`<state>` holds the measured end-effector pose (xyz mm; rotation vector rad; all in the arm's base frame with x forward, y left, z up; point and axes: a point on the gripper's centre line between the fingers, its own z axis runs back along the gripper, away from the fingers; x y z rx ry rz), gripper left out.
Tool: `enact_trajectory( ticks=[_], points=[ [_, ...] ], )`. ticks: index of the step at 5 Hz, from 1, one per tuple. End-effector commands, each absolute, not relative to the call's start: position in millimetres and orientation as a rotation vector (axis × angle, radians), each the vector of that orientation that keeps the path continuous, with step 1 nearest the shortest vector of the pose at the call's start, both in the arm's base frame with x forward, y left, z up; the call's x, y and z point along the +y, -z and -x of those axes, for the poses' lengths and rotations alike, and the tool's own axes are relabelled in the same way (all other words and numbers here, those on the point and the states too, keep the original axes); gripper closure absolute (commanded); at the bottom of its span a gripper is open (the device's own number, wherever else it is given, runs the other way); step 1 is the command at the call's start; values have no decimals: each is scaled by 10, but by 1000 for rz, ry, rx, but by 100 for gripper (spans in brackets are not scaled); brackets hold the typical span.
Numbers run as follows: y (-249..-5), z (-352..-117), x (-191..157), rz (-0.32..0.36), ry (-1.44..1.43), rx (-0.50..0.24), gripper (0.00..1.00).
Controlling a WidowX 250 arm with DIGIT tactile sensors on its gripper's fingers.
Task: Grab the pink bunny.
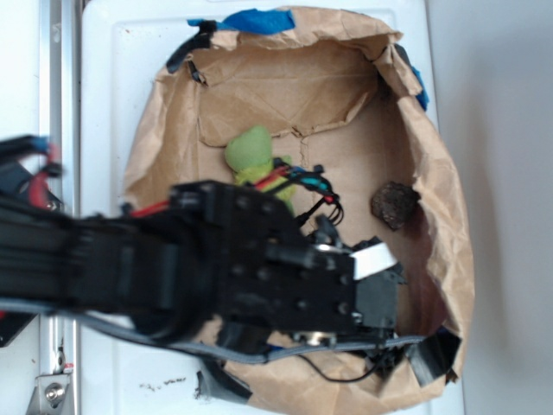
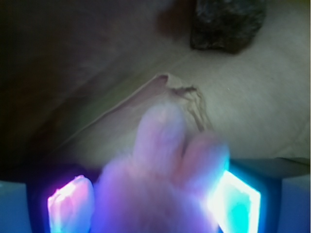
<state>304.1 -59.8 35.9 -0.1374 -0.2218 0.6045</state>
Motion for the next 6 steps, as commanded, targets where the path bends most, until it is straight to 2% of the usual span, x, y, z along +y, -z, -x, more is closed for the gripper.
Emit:
enact_trajectory(
  ticks=[1,2,3,4,5,6],
  points=[
    [-421,-3079,-577,175,-605,-185,100],
    [-487,-3076,-550,174,-588,-161,100],
    [-560,-3118,-461,132,-566,-153,100],
    [-769,-3084,-259,99,-449,-95,100],
    [-1043,-2969,-74,119,-353,-48,100],
    [-1205,-2950,87,166,-281,-31,100]
  ],
)
